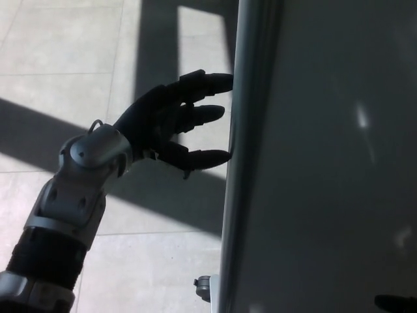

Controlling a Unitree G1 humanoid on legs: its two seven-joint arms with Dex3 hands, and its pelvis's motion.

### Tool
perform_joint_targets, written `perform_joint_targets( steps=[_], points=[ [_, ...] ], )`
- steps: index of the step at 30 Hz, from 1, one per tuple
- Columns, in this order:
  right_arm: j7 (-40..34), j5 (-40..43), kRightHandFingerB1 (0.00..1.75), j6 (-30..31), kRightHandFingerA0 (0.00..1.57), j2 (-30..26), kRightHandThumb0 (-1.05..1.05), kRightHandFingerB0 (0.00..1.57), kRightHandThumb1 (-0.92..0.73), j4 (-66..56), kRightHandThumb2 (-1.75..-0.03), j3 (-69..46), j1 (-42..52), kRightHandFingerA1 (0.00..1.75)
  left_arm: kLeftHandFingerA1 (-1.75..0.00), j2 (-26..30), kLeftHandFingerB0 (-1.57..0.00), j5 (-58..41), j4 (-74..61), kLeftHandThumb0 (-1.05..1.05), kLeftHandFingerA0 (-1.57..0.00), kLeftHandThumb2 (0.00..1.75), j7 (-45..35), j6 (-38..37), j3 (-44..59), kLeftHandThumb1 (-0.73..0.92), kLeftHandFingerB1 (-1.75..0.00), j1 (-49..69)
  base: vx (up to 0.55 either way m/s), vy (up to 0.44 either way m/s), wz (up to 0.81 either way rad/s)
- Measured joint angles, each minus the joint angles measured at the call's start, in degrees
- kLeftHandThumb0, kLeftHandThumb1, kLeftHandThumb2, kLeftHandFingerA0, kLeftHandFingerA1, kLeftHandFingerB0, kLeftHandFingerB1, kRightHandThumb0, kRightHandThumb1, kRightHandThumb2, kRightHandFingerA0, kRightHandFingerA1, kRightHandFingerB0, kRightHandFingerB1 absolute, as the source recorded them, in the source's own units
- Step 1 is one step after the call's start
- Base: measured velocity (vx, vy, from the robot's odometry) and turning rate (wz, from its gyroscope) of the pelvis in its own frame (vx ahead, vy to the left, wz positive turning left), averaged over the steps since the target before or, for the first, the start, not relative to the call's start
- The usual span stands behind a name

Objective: A white board is being place on the right hand side and parallel to the robot and the robot uses its left hand to grab on the leftside of the whiteboard and drag the whiteboard from the right hand side to the left hand side

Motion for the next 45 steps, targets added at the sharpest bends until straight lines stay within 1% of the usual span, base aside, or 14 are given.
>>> perform_joint_targets(
  steps=[6, 8, 12, 18, 21, 22, 24, 26, 29, 30, 32, 35, 44, 45],
  points=[
    [-0.21, -0.19, 0.45, -0.11, 0.91, -0.01, -0.49, 0.62, -0.62, 0.0, -0.6, 0.57, -0.18, 0.67, -0.47, -1.02, 0.0, 0.32, 0.53, -0.25, -0.02, 0.85, -0.05, 1.11, -1.18, 0.32, -0.47, -0.39, 0.0, 0.0, 0.0],
    [-0.23, -0.2, 0.6, -0.16, 0.83, -0.01, -0.47, 0.55, -0.5, 0.0, -0.91, 0.76, -0.22, 0.75, -0.49, -1.34, 0.0, 0.59, 0.78, -0.28, -0.04, 0.85, -0.04, 1.45, -1.73, 0.29, -0.48, -0.61, 0.0, 0.0, 0.0],
    [-0.13, -0.2, 0.59, -0.17, 0.83, -0.01, -0.5, 0.56, -0.51, 0.0, -0.9, 1.06, -0.27, 0.75, -0.42, -2.42, -0.07, 1.21, 3.2, -0.52, -0.16, 0.65, -0.01, 1.29, -2.7, 0.39, -0.25, -1.24, 0.0, 0.0, 0.0],
    [-0.49, -0.34, 0.6, -0.27, 0.84, -0.01, -0.5, 0.57, -0.51, -0.02, -0.91, 1.87, -0.37, 0.74, -0.48, -4.73, 0.0, 1.61, 5.2, -0.27, -0.04, 0.86, 0.08, 1.16, -4.08, 0.31, -0.48, -1.62, 0.0, 0.0, 0.0],
    [-0.55, -0.37, 0.45, -0.36, 0.94, -0.02, -0.5, 0.63, -0.59, 0.03, -0.61, 2.01, -0.39, 0.67, -0.41, -5.57, -0.08, 2.09, 5.44, -0.52, -0.25, 0.65, 0.33, 1.18, -4.87, 0.41, -0.3, -1.64, 0.0, 0.0, 0.0],
    [-0.55, -0.38, 0.6, -0.44, 0.83, -0.02, -0.5, 0.56, -0.51, 0.08, -0.91, 2.08, -0.41, 0.74, -0.41, -5.9, -0.07, 2.29, 5.55, -0.53, -0.24, 0.66, 0.52, 1.19, -5.28, 0.41, -0.32, -1.64, 0.0, 0.0, 0.0],
    [-0.56, -0.42, 0.44, -0.62, 0.91, -0.02, -0.48, 0.62, -0.62, 0.08, -0.6, 2.2, -0.52, 0.66, -0.41, -6.65, -0.07, 2.68, 6.05, -0.53, -0.25, 0.66, 0.8, 1.23, -5.89, 0.41, -0.32, -1.63, 0.0, 0.0, 0.0],
    [-0.54, -0.43, 0.59, -0.72, 0.83, -0.02, -0.5, 0.55, -0.51, 0.11, -0.91, 2.3, -0.7, 0.74, -0.42, -7.1, -0.07, 3.19, 6.26, -0.53, -0.25, 0.66, 1.05, 1.23, -6.28, 0.41, -0.32, -1.56, 0.0, 0.0, 0.0],
    [-0.54, -0.44, 0.59, -0.79, 0.84, -0.02, -0.51, 0.56, -0.52, 0.15, -0.9, 2.39, -0.89, 0.74, -0.42, -7.17, -0.08, 3.54, 6.13, -0.55, -0.24, 0.66, 1.08, 1.21, -6.28, 0.4, -0.32, -1.08, 0.0, 0.0, 0.0],
    [-0.54, -0.44, 0.44, -0.79, 0.92, -0.02, -0.48, 0.63, -0.62, 0.16, -0.6, 2.39, -0.89, 0.63, -0.42, -7.16, -0.09, 3.54, 6.1, -0.57, -0.24, 0.66, 1.04, 1.21, -6.22, 0.4, -0.31, -0.92, 0.0, 0.0, 0.0],
    [-0.63, -0.48, 0.59, -0.79, 0.85, -0.02, -0.52, 0.56, -0.53, 0.18, -0.9, 2.51, -0.92, 0.74, -0.41, -6.79, -0.1, 3.54, 5.6, -0.51, -0.24, 0.64, 0.71, 1.21, -5.99, 0.41, -0.32, -0.09, 0.0, 0.0, 0.0],
    [-0.64, -0.58, 0.44, -0.85, 0.92, -0.09, -0.47, 0.62, -0.63, 0.2, -0.6, 2.76, -0.95, 0.64, -0.42, -4.91, -0.07, 3.45, 4.06, -0.52, -0.24, 0.65, -0.32, 1.22, -5.34, 0.4, -0.32, 1.13, 0.0, 0.0, 0.0],
    [-0.68, -0.81, 0.44, -0.91, 0.92, -0.14, -0.5, 0.62, -0.61, 0.37, -0.61, 3.54, -1.1, 0.66, -0.4, -0.94, -0.07, 3.06, 0.38, -0.49, -0.22, 0.63, -4.08, 3.17, -3.92, 0.38, -0.31, 2.08, 0.0, 0.0, 0.0],
    [-0.75, -0.84, 0.59, -0.93, 0.84, -0.12, -0.52, 0.56, -0.52, 0.37, -0.91, 3.61, -1.11, 0.74, -0.39, -1.15, -0.1, 3.05, 0.09, -0.5, -0.24, 0.62, -4.36, 3.3, -4.09, 0.38, -0.31, 2.09, 0.0, 0.0, 0.0]
  ],
)
